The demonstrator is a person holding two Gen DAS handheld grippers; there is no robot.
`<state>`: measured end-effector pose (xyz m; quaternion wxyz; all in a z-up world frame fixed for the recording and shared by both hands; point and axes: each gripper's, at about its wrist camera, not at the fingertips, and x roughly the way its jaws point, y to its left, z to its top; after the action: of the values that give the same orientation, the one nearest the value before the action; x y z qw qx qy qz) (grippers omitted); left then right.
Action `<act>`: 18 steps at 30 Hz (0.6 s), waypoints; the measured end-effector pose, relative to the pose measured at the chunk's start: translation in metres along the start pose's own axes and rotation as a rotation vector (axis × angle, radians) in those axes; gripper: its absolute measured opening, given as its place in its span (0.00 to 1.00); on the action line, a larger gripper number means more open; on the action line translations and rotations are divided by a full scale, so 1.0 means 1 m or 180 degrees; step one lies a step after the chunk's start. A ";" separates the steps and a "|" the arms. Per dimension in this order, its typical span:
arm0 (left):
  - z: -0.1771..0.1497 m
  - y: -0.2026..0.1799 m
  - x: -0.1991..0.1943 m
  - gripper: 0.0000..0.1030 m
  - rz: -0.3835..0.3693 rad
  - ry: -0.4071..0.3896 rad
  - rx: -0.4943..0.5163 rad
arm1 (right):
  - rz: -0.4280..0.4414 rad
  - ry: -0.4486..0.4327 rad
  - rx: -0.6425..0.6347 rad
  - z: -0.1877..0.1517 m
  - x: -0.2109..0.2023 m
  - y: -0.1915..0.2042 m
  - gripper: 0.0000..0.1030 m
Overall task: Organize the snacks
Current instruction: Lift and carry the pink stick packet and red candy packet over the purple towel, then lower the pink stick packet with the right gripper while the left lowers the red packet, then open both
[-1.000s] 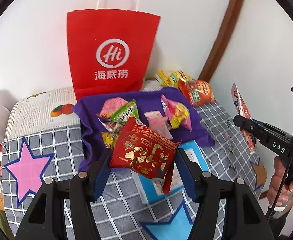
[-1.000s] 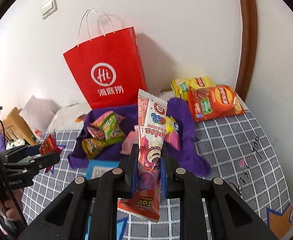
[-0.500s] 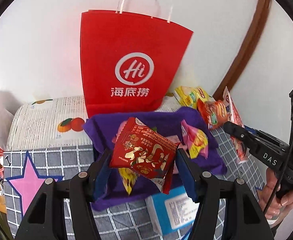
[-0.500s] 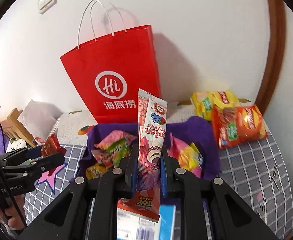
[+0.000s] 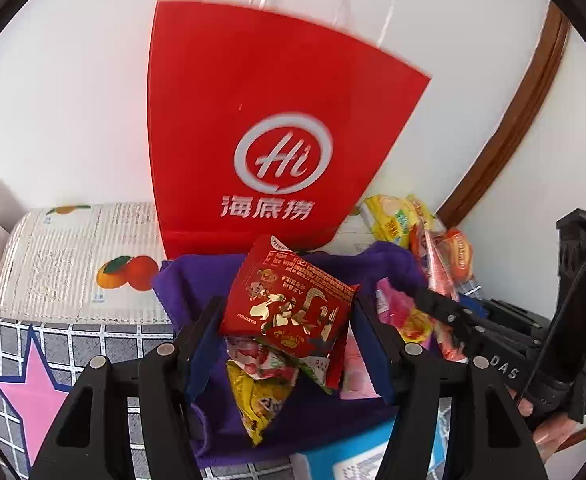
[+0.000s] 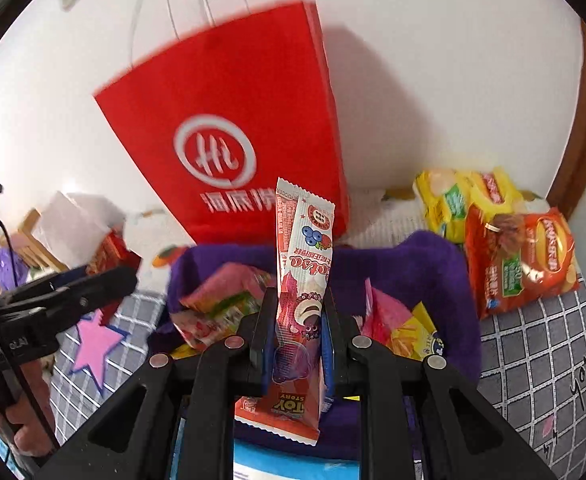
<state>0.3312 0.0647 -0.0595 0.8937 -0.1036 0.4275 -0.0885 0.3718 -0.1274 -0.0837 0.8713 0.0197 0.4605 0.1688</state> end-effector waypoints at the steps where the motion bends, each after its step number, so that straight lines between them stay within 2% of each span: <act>1: 0.000 0.002 0.006 0.59 0.0008 0.0066 -0.0020 | 0.0006 0.0013 -0.0011 0.000 0.003 -0.001 0.19; 7: -0.001 0.007 0.010 0.59 -0.0025 0.0093 -0.0043 | 0.0145 0.0230 0.0043 -0.003 0.019 -0.015 0.19; 18: -0.003 0.007 0.016 0.59 -0.0071 0.0157 -0.0016 | -0.0075 0.0493 -0.0092 -0.011 0.036 -0.022 0.19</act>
<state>0.3395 0.0669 -0.0749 0.8815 -0.1084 0.4485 -0.0999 0.3878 -0.1379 -0.1229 0.8351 -0.0114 0.5243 0.1662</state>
